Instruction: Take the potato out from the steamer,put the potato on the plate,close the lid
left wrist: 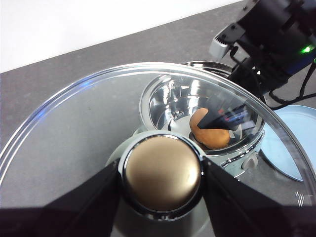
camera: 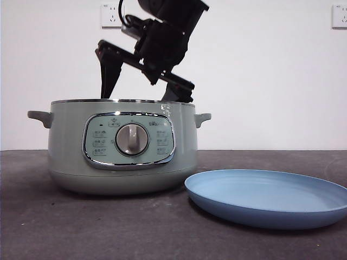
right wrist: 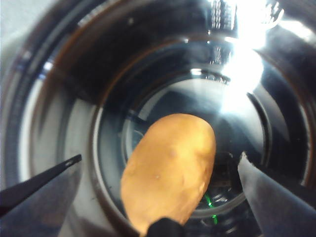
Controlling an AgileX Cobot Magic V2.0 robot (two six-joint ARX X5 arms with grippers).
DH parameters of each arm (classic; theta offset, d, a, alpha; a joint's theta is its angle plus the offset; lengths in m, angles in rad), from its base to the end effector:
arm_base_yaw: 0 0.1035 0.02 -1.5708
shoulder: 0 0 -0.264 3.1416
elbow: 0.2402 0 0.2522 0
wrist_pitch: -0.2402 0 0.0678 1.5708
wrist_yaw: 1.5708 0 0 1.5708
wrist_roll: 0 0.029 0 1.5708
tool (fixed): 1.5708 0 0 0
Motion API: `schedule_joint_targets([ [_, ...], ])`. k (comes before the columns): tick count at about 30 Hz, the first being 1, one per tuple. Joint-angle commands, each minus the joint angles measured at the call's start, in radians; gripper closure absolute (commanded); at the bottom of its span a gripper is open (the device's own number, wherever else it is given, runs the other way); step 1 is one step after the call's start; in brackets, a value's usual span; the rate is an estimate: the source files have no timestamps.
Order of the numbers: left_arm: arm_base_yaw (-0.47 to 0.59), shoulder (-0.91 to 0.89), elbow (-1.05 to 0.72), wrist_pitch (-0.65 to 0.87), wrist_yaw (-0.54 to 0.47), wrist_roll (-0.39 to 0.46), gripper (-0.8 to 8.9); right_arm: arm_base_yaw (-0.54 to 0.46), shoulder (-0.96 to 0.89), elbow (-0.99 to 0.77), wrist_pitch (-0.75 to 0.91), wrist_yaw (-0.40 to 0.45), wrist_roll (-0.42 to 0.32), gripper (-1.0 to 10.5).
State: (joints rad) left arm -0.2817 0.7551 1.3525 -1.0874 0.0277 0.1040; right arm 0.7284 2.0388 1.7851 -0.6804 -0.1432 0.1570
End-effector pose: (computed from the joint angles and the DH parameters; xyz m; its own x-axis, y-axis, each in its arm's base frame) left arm 0.0785 -0.0236 0.4263 0.8395 -0.2718 -0.4704 0.3467 0.9347 0.0786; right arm 0.3320 0.3017 0.2581 0.3441 0.4982 -0.7958 -0.6195 0.7574 0.2063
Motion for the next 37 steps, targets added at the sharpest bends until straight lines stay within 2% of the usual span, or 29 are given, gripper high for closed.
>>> schedule_joint_targets([
  [1, 0.002, -0.011, 0.011, 0.039, 0.001, -0.007, 8.22, 0.013, 0.032, 0.002, 0.018, 0.032, -0.009, 3.5],
  [9, 0.002, -0.011, 0.011, 0.028, 0.002, -0.006, 8.22, 0.021, 0.069, 0.002, 0.029, 0.049, -0.009, 3.6],
  [12, 0.002, -0.011, 0.011, 0.024, 0.003, -0.006, 8.22, 0.021, 0.076, 0.002, 0.028, 0.068, -0.009, 4.4],
  [17, 0.002, -0.011, 0.011, 0.02, 0.003, -0.006, 8.22, 0.021, 0.084, 0.002, 0.016, 0.069, -0.009, 4.6],
  [20, 0.002, -0.011, 0.011, 0.02, 0.003, -0.006, 8.22, 0.022, 0.09, 0.002, 0.012, 0.072, -0.009, 5.7],
  [25, 0.002, -0.011, 0.011, 0.02, 0.003, -0.006, 8.22, 0.022, 0.09, 0.002, 0.009, 0.076, -0.009, 5.8],
  [31, 0.002, -0.011, 0.011, 0.02, 0.003, -0.006, 8.22, 0.022, 0.09, 0.002, 0.006, 0.07, -0.021, 9.4],
  [37, 0.002, -0.011, 0.011, 0.02, 0.003, -0.003, 8.22, 0.022, 0.071, 0.002, 0.027, 0.067, -0.026, 9.6],
])
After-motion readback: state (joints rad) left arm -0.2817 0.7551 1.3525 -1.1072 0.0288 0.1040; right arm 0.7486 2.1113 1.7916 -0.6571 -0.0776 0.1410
